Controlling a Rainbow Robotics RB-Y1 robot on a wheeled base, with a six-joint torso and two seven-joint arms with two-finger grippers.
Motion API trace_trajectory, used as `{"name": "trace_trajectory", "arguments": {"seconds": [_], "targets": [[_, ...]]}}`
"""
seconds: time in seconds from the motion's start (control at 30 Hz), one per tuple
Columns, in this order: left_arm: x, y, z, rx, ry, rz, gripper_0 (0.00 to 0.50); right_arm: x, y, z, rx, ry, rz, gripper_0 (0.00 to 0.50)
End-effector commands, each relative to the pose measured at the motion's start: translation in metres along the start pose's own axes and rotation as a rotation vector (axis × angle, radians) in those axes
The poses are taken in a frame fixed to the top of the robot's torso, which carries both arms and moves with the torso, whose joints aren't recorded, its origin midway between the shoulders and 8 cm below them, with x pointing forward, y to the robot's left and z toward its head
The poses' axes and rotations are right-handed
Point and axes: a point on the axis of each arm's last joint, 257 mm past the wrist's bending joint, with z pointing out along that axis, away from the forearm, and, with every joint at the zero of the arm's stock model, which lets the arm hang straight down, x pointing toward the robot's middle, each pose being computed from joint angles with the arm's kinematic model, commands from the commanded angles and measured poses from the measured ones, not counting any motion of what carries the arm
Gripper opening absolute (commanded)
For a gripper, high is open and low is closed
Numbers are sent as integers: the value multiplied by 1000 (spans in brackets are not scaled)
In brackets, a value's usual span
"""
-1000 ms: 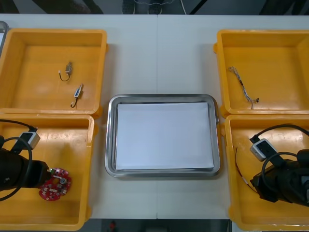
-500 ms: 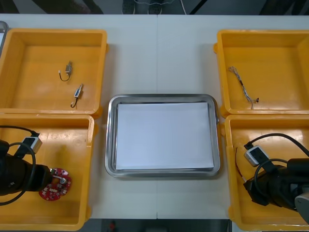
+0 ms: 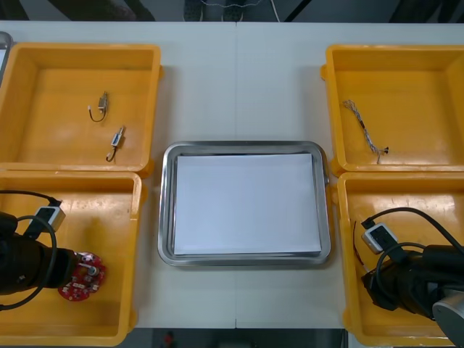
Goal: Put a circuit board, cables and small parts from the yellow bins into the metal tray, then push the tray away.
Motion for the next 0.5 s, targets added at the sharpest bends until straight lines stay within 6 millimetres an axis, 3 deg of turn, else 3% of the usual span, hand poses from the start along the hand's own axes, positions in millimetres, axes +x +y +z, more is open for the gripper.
{"name": "trace_trajectory", "arguments": {"seconds": [0.03,0.1,0.13,0.17,0.2,0.3,0.5], "targets": [[19,7,4,-16,30,86,2,20,18,3,-33,29,21,448],[16,6,3,-14,23,87,0,20,18,2,-35,28,23,171],[16,6,3,-14,23,87,0,20,18,2,-35,28,23,171],[14,6,0,-15,17,93,0,19,19,2,-38,28,25,30],[12,6,-2,-17,14,97,0,19,19,2,-40,27,27,0],[8,7,-10,-22,12,99,0,19,20,2,-42,27,30,0],[-10,4,-53,-22,13,101,0,13,17,-1,-38,8,38,0]]}}
